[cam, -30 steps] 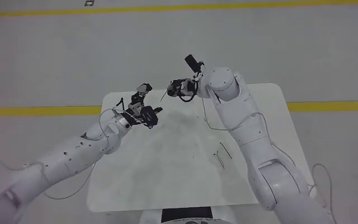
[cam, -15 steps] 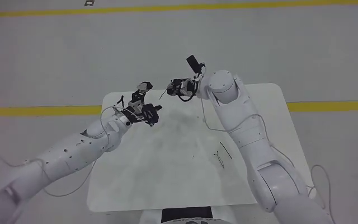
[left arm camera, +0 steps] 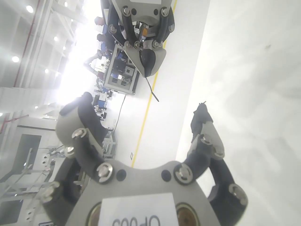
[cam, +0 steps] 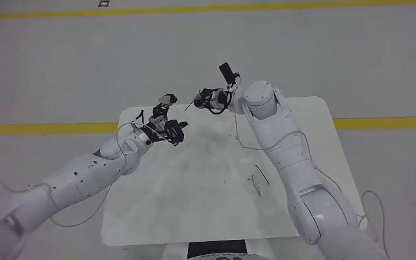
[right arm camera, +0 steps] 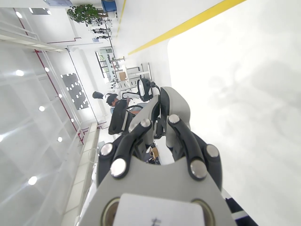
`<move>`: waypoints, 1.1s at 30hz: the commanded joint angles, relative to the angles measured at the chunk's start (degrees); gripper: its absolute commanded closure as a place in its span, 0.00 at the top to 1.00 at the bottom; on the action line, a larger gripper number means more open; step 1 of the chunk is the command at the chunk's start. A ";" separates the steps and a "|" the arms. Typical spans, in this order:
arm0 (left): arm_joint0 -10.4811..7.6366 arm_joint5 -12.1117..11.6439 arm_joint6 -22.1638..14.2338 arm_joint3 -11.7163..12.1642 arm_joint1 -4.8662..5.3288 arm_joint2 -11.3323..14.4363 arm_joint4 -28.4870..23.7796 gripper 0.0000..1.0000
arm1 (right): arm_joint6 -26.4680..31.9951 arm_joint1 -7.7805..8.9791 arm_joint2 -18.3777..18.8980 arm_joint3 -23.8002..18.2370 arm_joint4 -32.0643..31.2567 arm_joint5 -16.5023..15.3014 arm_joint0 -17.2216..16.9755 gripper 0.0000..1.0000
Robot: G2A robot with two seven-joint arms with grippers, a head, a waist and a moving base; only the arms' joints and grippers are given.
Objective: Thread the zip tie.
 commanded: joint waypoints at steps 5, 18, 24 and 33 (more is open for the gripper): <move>-1.02 -1.97 -0.93 -0.09 -0.22 0.05 0.00 1.00 | -2.09 -0.29 -0.52 1.40 2.87 0.06 -0.04 0.00; -1.27 -3.04 -0.73 0.61 -0.55 0.05 0.00 0.34 | -4.02 -0.41 -1.01 4.00 5.74 0.06 1.42 0.00; -1.20 -3.77 -0.38 0.83 -0.76 0.05 0.00 0.29 | -3.19 -0.35 -1.61 4.64 6.26 0.06 2.01 0.00; -1.27 -4.34 -0.44 1.26 -1.08 0.05 0.00 0.25 | -1.58 -0.47 -3.05 6.92 7.19 0.06 3.16 0.00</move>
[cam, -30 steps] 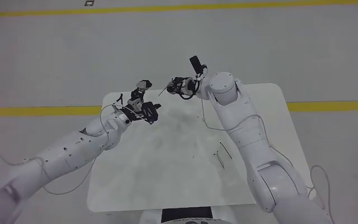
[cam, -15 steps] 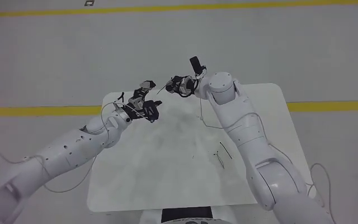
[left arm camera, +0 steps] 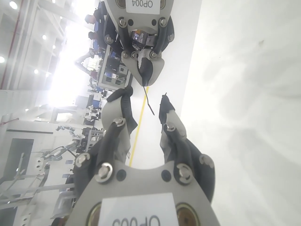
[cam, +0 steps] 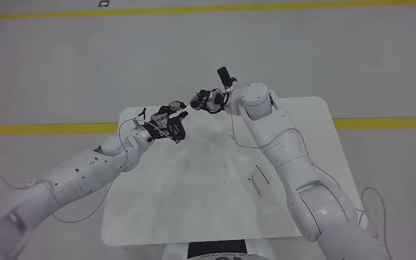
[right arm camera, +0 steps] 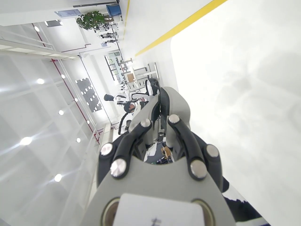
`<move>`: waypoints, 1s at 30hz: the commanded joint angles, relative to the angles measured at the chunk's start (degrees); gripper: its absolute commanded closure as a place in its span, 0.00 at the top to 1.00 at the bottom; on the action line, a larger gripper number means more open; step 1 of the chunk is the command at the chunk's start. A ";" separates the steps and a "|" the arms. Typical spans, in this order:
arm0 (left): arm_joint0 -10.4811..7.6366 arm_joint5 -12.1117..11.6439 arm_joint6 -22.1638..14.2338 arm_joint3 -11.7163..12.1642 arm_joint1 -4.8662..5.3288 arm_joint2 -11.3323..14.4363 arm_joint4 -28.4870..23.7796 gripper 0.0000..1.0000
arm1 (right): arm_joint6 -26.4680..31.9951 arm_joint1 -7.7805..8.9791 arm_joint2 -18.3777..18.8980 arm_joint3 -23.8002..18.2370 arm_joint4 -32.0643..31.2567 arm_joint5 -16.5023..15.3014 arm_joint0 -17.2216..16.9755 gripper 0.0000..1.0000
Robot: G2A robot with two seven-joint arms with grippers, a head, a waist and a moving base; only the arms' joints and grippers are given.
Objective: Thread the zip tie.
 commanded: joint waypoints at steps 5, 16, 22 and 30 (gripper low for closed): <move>-0.03 0.15 -0.05 0.27 -0.12 0.00 0.00 0.21 | 1.28 0.05 -0.44 0.33 1.37 0.00 0.42 0.00; 0.02 1.47 0.56 0.42 -0.10 0.00 0.00 0.18 | 3.22 0.75 -0.34 -0.83 3.02 0.00 -0.01 0.00; 0.18 1.99 1.71 0.54 -0.09 0.00 0.00 0.16 | 4.03 0.92 -0.94 -0.63 4.14 0.00 0.04 0.00; 0.26 2.22 2.37 0.69 -0.18 0.00 0.00 0.13 | 5.01 1.19 -1.61 -0.58 5.63 0.00 0.30 0.00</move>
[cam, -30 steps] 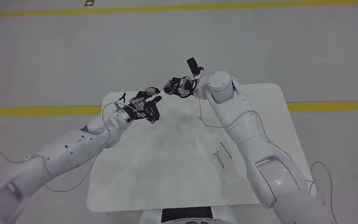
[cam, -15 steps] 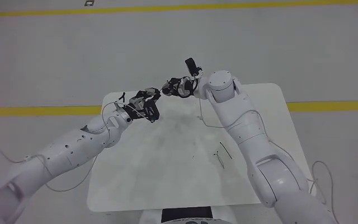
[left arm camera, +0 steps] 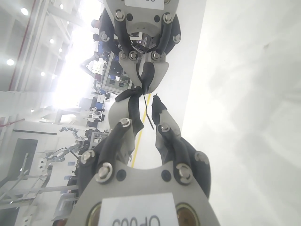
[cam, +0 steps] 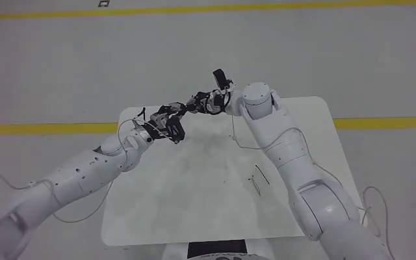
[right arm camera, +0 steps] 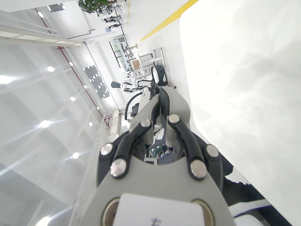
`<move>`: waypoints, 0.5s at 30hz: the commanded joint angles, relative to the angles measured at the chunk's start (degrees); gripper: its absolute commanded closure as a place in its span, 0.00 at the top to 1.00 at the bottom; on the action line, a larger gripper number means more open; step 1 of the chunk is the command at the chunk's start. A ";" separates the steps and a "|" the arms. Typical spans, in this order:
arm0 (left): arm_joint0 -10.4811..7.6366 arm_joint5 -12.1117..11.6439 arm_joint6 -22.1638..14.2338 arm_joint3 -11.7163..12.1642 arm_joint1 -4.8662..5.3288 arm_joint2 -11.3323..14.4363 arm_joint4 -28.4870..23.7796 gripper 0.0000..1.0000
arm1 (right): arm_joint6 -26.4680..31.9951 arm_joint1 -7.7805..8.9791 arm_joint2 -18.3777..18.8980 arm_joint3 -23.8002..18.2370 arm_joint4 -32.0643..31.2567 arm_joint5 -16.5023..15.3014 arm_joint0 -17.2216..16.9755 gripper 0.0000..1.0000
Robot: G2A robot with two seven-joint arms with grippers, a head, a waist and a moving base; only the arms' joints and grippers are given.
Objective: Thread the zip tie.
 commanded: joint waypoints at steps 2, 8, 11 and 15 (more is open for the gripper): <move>0.05 0.15 0.21 0.07 -0.04 0.00 0.00 0.10 | 0.20 0.12 -0.32 0.10 0.29 0.00 0.13 0.00; 0.08 0.24 0.26 0.18 -0.09 0.00 0.00 0.05 | 0.55 0.29 -1.15 0.35 0.74 0.00 0.42 0.00; 0.10 0.27 0.22 0.20 -0.09 0.00 0.00 0.00 | 0.59 0.37 -1.53 0.46 1.02 0.00 0.57 0.00; 0.13 0.30 0.22 0.23 -0.09 0.00 0.00 0.00 | 0.53 0.51 -1.95 0.60 1.43 0.00 0.76 0.00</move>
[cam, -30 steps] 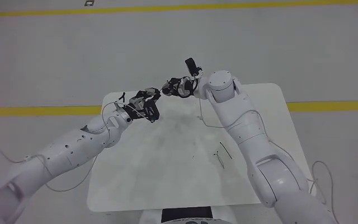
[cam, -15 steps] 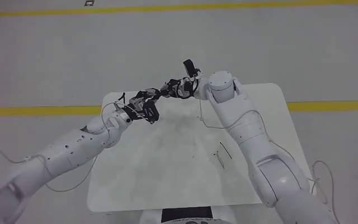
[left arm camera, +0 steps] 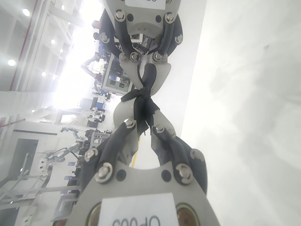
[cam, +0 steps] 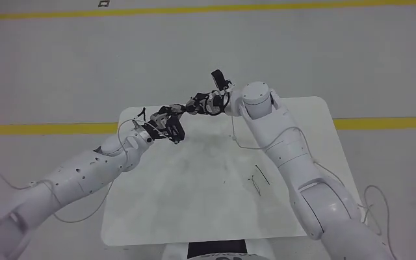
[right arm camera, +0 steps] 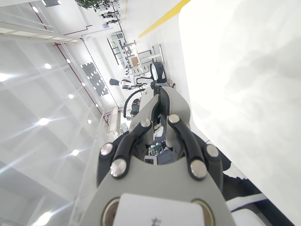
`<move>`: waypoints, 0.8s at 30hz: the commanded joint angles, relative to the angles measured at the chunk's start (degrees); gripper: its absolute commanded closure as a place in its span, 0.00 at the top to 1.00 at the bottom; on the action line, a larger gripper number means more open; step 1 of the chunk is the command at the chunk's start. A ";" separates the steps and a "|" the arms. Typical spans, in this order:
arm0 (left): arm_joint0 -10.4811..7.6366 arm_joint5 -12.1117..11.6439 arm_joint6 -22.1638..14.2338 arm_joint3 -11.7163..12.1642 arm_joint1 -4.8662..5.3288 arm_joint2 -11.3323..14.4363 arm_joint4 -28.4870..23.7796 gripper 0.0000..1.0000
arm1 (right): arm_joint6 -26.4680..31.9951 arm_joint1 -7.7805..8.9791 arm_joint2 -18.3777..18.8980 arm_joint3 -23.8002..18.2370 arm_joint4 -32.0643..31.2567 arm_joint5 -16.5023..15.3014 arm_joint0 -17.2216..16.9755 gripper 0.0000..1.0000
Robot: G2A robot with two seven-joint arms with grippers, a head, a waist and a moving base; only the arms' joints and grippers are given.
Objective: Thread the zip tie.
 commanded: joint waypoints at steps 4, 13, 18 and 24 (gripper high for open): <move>0.07 -0.08 0.19 0.06 0.03 0.00 0.00 0.00 | -0.11 0.17 -0.50 0.21 0.39 0.00 0.18 0.29; 0.09 -0.24 0.72 0.03 0.12 0.00 0.00 0.00 | -0.59 0.57 -1.05 -0.26 0.99 0.00 0.14 0.00; 0.11 -0.37 0.82 -0.07 0.14 0.00 0.00 0.00 | -0.89 0.83 -1.32 -0.52 1.27 0.00 0.14 0.00; 0.25 -0.52 0.74 -0.21 0.13 0.00 0.00 0.00 | -1.37 1.17 -1.56 -0.89 1.29 0.00 0.10 0.40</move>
